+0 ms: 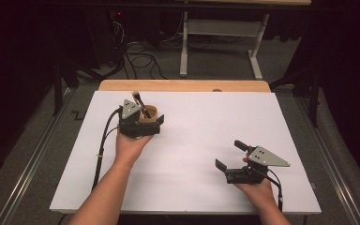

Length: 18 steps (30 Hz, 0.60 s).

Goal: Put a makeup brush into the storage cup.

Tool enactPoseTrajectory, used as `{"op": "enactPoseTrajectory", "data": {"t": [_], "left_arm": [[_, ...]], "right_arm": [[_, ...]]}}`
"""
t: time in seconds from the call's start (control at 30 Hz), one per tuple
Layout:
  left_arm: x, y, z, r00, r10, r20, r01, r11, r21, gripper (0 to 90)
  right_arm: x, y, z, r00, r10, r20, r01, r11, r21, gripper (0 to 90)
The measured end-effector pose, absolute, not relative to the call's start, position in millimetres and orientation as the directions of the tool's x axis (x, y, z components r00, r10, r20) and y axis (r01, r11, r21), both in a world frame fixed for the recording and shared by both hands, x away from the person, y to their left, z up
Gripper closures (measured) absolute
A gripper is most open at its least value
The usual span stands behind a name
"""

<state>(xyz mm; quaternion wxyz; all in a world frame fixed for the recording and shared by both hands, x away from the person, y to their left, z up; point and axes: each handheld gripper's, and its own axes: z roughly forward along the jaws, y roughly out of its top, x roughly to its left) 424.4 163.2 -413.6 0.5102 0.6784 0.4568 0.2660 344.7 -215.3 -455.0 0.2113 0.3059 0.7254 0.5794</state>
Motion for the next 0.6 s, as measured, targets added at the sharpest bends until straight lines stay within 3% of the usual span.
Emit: {"op": "enactPoseTrajectory", "data": {"t": [0.6], "left_arm": [[380.6, 184.1, -438.9, 0.474, 0.872, -0.119, 0.366, -0.072, 0.928, 1.2]], "right_arm": [[345.4, -219.3, -454.8, -0.712, 0.701, 0.037, 0.195, 0.147, 0.970, 0.4]]}}
